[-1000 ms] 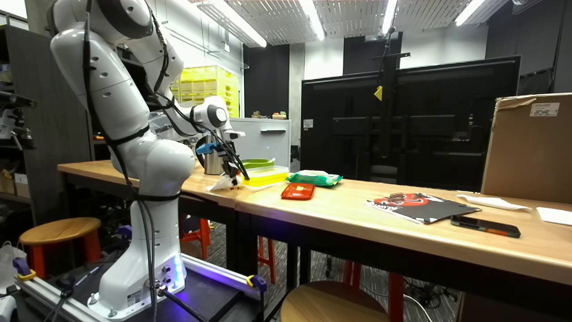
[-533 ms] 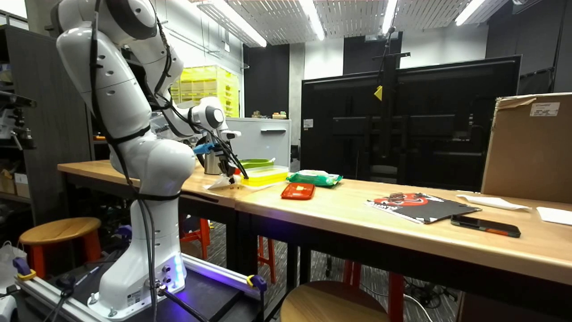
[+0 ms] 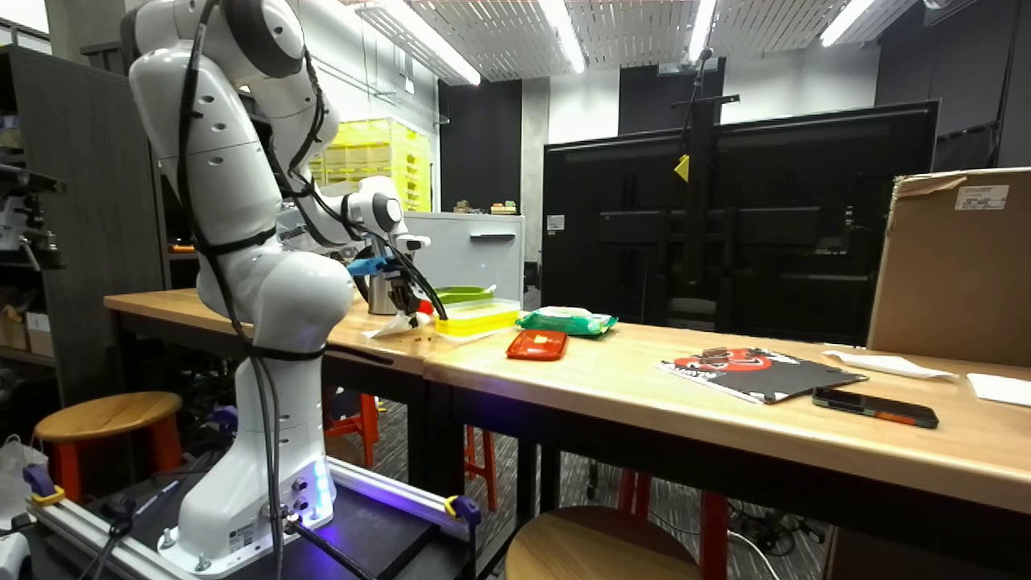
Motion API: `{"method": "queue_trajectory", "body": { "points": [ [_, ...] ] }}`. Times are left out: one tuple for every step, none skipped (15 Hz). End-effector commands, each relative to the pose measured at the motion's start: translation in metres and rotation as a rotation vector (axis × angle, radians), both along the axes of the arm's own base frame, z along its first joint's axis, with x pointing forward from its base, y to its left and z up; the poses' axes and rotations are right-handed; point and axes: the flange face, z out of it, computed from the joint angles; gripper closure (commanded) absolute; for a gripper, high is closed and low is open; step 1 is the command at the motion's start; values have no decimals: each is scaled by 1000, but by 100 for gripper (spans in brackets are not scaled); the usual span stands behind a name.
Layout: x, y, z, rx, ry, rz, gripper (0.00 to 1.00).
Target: Use the napkin to move the small black objects on the counter to the right.
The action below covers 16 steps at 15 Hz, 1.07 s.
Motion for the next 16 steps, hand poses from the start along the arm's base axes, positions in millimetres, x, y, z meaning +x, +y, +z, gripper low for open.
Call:
{"method": "queue_trajectory", "body": {
  "points": [
    [15,11,2,-8,-1,50,100],
    [18,12,1,-8,-1,57,100],
    [19,14,2,-7,1,62,100],
    [21,15,1,-7,3,66,100],
    [23,16,1,-9,2,70,100],
    [24,18,1,-10,4,75,100],
    [25,19,2,-8,8,78,100],
    [26,19,0,-9,15,81,74],
    [27,21,0,-7,17,83,72],
    [28,22,0,-6,19,84,68],
    [29,22,0,-6,21,86,61],
    [30,23,0,-6,23,88,56],
    [30,24,0,-7,24,90,50],
    [31,24,1,-6,25,91,42],
    [31,24,3,-9,24,93,36],
    [31,25,5,-11,21,96,28]
  ]
}}
